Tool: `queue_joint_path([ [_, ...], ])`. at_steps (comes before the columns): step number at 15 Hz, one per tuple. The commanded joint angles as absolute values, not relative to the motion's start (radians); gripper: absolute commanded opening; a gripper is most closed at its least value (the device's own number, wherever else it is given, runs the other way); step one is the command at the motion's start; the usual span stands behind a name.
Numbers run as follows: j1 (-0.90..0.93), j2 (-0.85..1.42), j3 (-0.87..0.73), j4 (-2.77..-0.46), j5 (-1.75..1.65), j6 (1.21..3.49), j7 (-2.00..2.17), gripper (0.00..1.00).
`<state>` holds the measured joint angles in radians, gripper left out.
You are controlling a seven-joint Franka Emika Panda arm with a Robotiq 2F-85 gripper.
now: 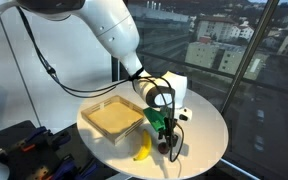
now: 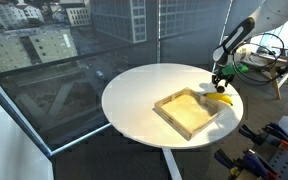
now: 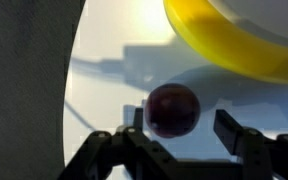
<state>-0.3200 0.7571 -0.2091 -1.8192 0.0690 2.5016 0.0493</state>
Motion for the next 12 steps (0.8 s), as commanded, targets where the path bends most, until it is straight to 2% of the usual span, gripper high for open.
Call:
queue_joint_path([
  [1, -0.329, 0.771, -0.208, -1.79, 0.08, 2.498, 0.051, 1.0],
  [12, -0.325, 0.75, -0.213, -1.793, 0.074, 2.479, 0.049, 1.0],
])
